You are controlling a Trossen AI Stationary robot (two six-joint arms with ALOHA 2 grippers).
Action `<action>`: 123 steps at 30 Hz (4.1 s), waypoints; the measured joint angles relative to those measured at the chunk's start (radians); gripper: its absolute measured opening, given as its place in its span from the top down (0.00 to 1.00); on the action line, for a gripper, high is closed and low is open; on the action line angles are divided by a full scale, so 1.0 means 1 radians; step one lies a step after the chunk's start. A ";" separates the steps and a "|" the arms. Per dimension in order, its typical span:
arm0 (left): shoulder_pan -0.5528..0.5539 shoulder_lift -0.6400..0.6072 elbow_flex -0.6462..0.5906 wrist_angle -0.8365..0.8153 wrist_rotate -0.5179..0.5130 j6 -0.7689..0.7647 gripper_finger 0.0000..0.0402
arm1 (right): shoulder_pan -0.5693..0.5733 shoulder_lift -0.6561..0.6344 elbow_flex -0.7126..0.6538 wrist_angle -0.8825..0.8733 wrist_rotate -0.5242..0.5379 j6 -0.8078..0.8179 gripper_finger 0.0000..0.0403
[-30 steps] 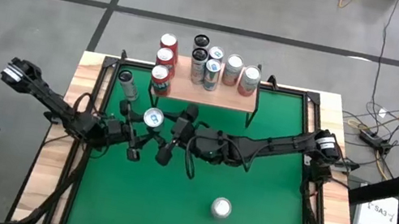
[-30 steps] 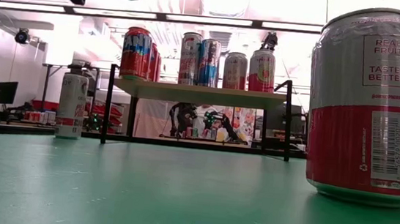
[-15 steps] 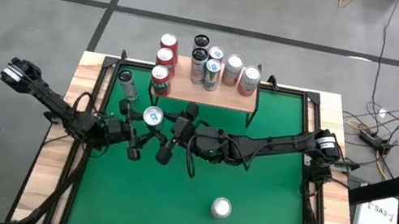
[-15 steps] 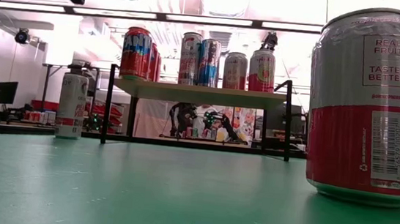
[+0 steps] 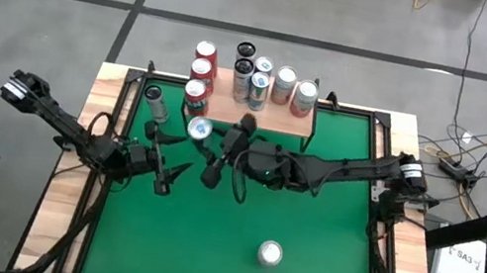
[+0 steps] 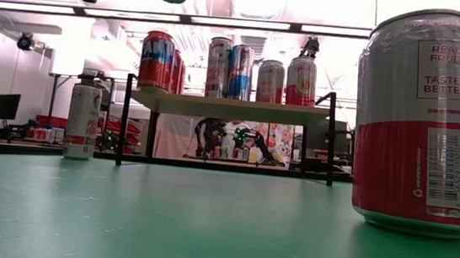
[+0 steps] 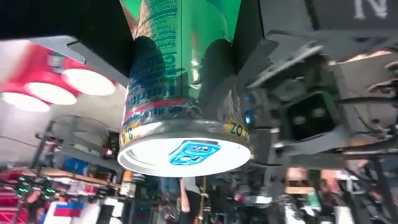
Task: Place canned beverage on shelf
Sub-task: Put the blue soda can on the shelf aligned with other blue soda cans
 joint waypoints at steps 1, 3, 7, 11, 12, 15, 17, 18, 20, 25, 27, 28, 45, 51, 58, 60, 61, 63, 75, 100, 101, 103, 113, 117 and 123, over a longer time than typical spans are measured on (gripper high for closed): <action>0.000 -0.001 0.000 0.000 0.000 -0.004 0.27 | -0.006 -0.012 0.000 -0.020 0.001 0.007 0.48; 0.000 -0.004 0.000 0.000 -0.001 -0.014 0.27 | -0.019 -0.034 0.000 -0.076 0.001 0.010 0.48; 0.000 -0.005 -0.001 0.000 -0.003 -0.017 0.27 | -0.050 -0.061 -0.005 -0.144 -0.007 -0.003 0.47; 0.000 -0.006 -0.001 -0.002 -0.004 -0.018 0.27 | -0.088 -0.086 -0.044 -0.136 -0.017 -0.024 0.47; 0.000 -0.006 -0.001 -0.004 -0.004 -0.018 0.27 | -0.097 -0.091 -0.060 -0.135 -0.017 -0.024 0.47; 0.000 -0.006 -0.001 -0.011 -0.006 -0.018 0.27 | -0.120 -0.110 -0.127 -0.120 -0.017 -0.010 0.46; 0.000 -0.006 -0.001 -0.012 -0.007 -0.018 0.27 | -0.136 -0.126 -0.176 -0.099 -0.022 -0.005 0.46; 0.000 -0.006 -0.001 -0.013 -0.007 -0.018 0.27 | -0.143 -0.134 -0.203 -0.090 -0.023 -0.001 0.46; 0.000 -0.006 -0.001 -0.018 -0.007 -0.018 0.27 | -0.162 -0.153 -0.260 -0.051 -0.045 0.018 0.46; 0.000 -0.006 -0.002 -0.029 -0.006 -0.018 0.27 | -0.215 -0.218 -0.409 0.086 -0.105 0.034 0.46; 0.000 -0.006 -0.002 -0.029 -0.007 -0.018 0.27 | -0.243 -0.244 -0.466 0.152 -0.166 0.021 0.46; 0.000 -0.006 -0.002 -0.030 -0.007 -0.018 0.27 | -0.258 -0.255 -0.496 0.194 -0.209 0.021 0.46; 0.000 -0.006 -0.002 -0.038 -0.007 -0.003 0.26 | -0.351 -0.271 -0.687 0.372 -0.199 0.037 0.46; 0.000 -0.006 -0.002 -0.038 -0.008 -0.003 0.26 | -0.350 -0.271 -0.687 0.371 -0.156 0.040 0.46; 0.000 -0.006 -0.002 -0.038 -0.008 -0.003 0.26 | -0.351 -0.271 -0.687 0.362 -0.157 0.078 0.46; 0.000 -0.006 -0.002 -0.038 -0.008 -0.003 0.26 | -0.351 -0.271 -0.687 0.362 -0.155 0.090 0.46; 0.000 -0.006 -0.002 -0.038 -0.008 -0.003 0.26 | -0.351 -0.271 -0.687 0.362 -0.147 0.091 0.46; 0.000 -0.006 -0.002 -0.038 -0.008 -0.003 0.26 | -0.350 -0.270 -0.687 0.361 -0.124 0.092 0.46; 0.001 -0.006 -0.002 -0.038 -0.008 -0.003 0.26 | -0.350 -0.219 -0.684 0.381 -0.107 0.130 0.46; 0.001 -0.006 -0.002 -0.046 -0.010 -0.002 0.27 | -0.350 -0.281 -0.687 0.303 -0.114 0.133 0.26; 0.001 -0.006 -0.002 -0.046 -0.010 -0.002 0.27 | -0.350 -0.288 -0.687 0.295 -0.114 0.132 0.26; 0.001 -0.006 -0.002 -0.046 -0.010 -0.002 0.27 | -0.347 -0.307 -0.688 0.286 -0.114 0.130 0.26; 0.000 -0.006 -0.002 -0.045 -0.010 -0.002 0.27 | -0.293 -0.445 -0.688 0.226 -0.114 0.164 0.27; 0.001 -0.006 -0.002 -0.045 -0.010 -0.002 0.27 | -0.228 -0.484 -0.687 0.230 -0.110 0.170 0.30; 0.001 -0.006 -0.002 -0.046 -0.010 -0.003 0.26 | -0.126 -0.457 -0.687 0.243 -0.092 0.174 0.42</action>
